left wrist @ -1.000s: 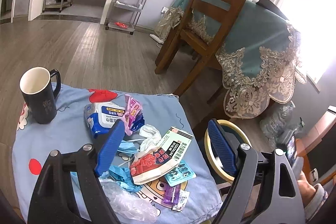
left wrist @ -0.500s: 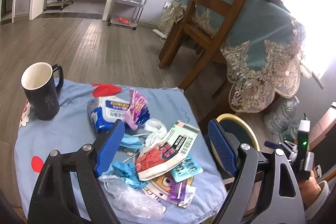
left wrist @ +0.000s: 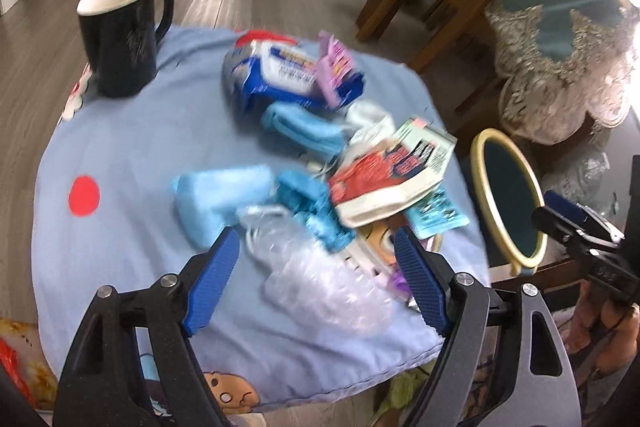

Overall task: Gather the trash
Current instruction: 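Grasp the clear plastic bag with the left gripper and lift it, then grasp the blue face mask with the right gripper and lift it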

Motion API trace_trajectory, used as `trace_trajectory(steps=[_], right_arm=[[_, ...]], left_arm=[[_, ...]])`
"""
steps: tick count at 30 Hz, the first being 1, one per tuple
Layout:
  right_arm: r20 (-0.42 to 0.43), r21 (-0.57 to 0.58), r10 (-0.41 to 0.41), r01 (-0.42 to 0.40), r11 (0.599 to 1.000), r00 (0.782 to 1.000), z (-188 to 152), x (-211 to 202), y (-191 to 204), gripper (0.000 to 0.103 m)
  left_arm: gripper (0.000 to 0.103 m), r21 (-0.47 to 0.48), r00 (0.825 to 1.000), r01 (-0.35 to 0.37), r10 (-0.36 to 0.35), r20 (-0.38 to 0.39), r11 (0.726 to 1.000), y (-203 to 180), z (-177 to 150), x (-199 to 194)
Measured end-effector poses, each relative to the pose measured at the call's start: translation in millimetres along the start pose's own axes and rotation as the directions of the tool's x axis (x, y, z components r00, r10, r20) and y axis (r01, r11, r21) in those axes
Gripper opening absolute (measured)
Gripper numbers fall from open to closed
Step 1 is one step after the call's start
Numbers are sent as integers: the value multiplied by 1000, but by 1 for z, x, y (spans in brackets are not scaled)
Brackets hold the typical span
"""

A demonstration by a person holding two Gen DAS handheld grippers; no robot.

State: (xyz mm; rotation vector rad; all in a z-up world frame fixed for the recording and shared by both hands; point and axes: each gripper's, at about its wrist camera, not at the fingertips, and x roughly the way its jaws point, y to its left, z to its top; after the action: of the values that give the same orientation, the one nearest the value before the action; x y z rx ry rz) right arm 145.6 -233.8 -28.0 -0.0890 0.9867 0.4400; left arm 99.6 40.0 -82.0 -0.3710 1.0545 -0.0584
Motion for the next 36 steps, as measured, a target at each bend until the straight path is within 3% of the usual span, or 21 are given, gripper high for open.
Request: trace_trajectory(steps=[4,8,10,12,14,19,25,32,36], right_arm=[[1,-8,19,-19,1000,1000,3,4,16,82],[23,11,65,-65,998,998,9,0,27,82],[29,16,89,-89,996,996,11,1,32,82],[30,2,88,-88,996,996,11,3,39,82],[23,-10,88,-88,996,996,11,6,43,82],[6,-32,98,-98,995,995,10,12,54,82],[0,-68,125,-125,990,992,12,17,76,82],[-21,-152,152,-154,976,988,14,31,121,82],[-52,-229,143,-152,961,988,11,47,150,82]], left_arm=[[70,-59,998,16,-20,-66,998,11,-7,18],[65,-42,990,15,-21,-141,999,4,-16,43],[51,-22,986,-11,7,-168,1000,3,-19,54],[30,-31,981,-9,3,-192,999,7,-23,60],[23,-36,982,-9,2,-188,999,9,-24,53],[21,-77,991,10,-20,-136,997,21,-18,14],[21,-127,1000,27,-26,6,991,42,-2,-52],[21,-134,985,13,10,174,991,58,37,-108],[21,-193,977,39,3,212,980,73,43,-108]])
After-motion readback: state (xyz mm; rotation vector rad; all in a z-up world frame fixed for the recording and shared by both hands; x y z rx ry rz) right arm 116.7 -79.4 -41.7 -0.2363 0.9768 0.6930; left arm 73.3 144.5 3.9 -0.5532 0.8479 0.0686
